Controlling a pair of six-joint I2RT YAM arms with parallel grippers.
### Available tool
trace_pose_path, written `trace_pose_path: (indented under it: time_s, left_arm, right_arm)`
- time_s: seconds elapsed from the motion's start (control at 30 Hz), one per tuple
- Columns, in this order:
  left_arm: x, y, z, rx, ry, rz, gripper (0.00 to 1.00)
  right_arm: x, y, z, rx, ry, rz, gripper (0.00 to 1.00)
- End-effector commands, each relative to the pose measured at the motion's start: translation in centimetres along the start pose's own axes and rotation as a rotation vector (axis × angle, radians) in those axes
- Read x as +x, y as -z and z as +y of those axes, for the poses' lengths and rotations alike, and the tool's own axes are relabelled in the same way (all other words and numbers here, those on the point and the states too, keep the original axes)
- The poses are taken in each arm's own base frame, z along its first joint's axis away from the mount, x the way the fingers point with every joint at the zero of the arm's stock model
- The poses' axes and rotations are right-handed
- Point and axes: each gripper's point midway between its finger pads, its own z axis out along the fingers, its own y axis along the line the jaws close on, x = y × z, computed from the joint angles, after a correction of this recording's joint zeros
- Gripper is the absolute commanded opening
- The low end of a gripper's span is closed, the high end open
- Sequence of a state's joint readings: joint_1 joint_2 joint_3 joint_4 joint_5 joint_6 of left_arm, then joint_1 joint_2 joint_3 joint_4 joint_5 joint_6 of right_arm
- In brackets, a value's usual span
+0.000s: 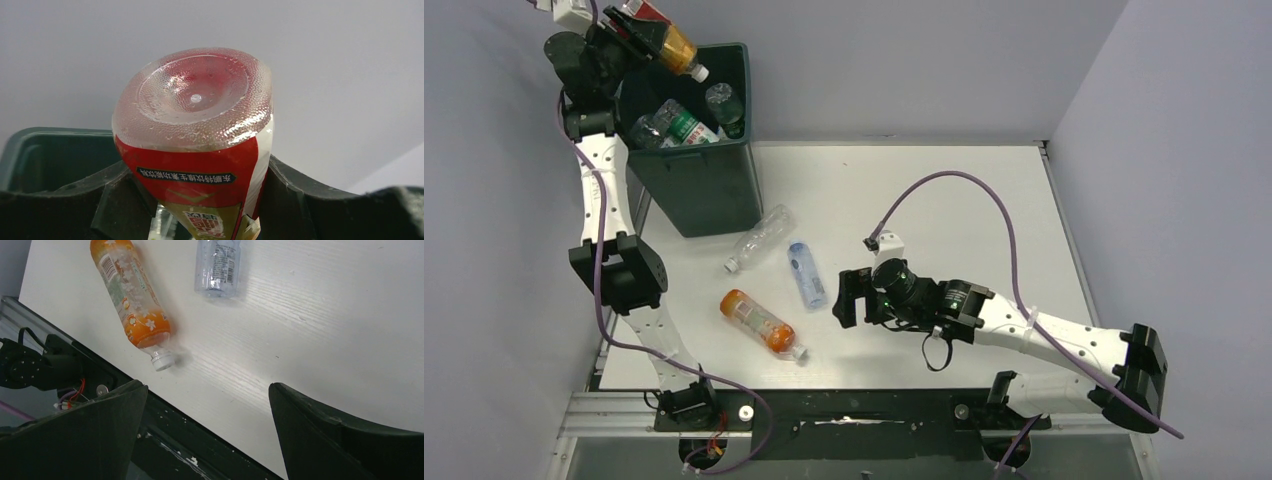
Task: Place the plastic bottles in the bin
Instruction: Place the plastic bottle in the trash bin.
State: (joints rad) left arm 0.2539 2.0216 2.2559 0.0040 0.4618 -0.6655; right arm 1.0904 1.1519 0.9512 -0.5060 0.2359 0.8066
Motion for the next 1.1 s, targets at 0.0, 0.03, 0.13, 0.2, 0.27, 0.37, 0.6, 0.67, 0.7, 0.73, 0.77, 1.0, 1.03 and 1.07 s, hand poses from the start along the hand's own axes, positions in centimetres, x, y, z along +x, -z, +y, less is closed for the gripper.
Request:
trace_pose_path:
  time_s: [0.0, 0.03, 0.13, 0.2, 0.27, 0.37, 0.6, 0.67, 0.7, 0.73, 0.77, 1.0, 1.03, 1.07]
  left_arm:
    - [-2.9, -0.4, 1.5, -0.062, -0.151, -0.108, 0.47]
    - [-2.8, -0.5, 2.1, -0.078, -0.164, -0.111, 0.47]
    - [-2.4, -1.0, 3.5, -0.114, -0.188, -0.105, 0.52]
    - [-2.1, -1.2, 3.9, -0.125, -0.193, -0.093, 0.66]
    - [-1.5, -1.1, 4.7, -0.153, -0.187, -0.067, 0.76]
    - [-1.3, -0.4, 4.4, -0.165, -0.194, -0.055, 0.82]
    - [-1.7, 1.3, 4.8, -0.218, -0.184, -0.027, 0.83]
    - [-2.1, 2.1, 4.4, -0.236, -0.174, -0.013, 0.83]
    - [-2.3, 2.6, 4.1, -0.244, -0.169, -0.006, 0.83]
    - [-2.4, 3.1, 3.8, -0.252, -0.162, 0.003, 0.83]
    - [-2.8, 3.7, 3.3, -0.258, -0.157, 0.009, 0.83]
    - [-1.2, 10.2, -1.6, -0.294, -0.019, 0.074, 0.84]
    - [-0.5, 11.4, -2.7, -0.287, -0.002, 0.083, 0.84]
    - [-0.5, 13.1, -4.7, -0.257, 0.001, 0.077, 0.84]
  right_arm:
    - [-0.9, -1.1, 2.5, -0.074, -0.017, -0.026, 0.98]
    - [-0.8, -1.3, 2.6, -0.072, -0.014, -0.021, 0.98]
    - [-0.8, -1.7, 2.8, -0.073, -0.006, -0.015, 0.98]
    - [-0.7, -1.7, 2.8, -0.072, -0.003, -0.012, 0.98]
    - [-0.8, -1.6, 2.7, -0.07, -0.004, -0.015, 0.98]
    - [-0.8, -1.6, 2.6, -0.069, -0.005, -0.018, 0.98]
    - [-0.8, -1.6, 2.5, -0.068, -0.006, -0.023, 0.98]
    - [-1.1, -1.5, 2.6, -0.068, -0.001, -0.032, 0.98]
    - [-1.3, -1.5, 2.5, -0.064, 0.004, -0.038, 0.98]
    - [-1.6, -1.5, 2.4, -0.059, 0.008, -0.045, 0.98]
    - [-1.8, -1.6, 2.2, -0.05, 0.013, -0.048, 0.98]
    - [-3.2, -4.4, 0.6, -0.027, 0.036, -0.023, 0.98]
    - [-3.2, -4.9, 0.4, -0.026, 0.039, -0.015, 0.98]
    - [-3.2, -5.7, 0.3, -0.024, 0.045, -0.004, 0.98]
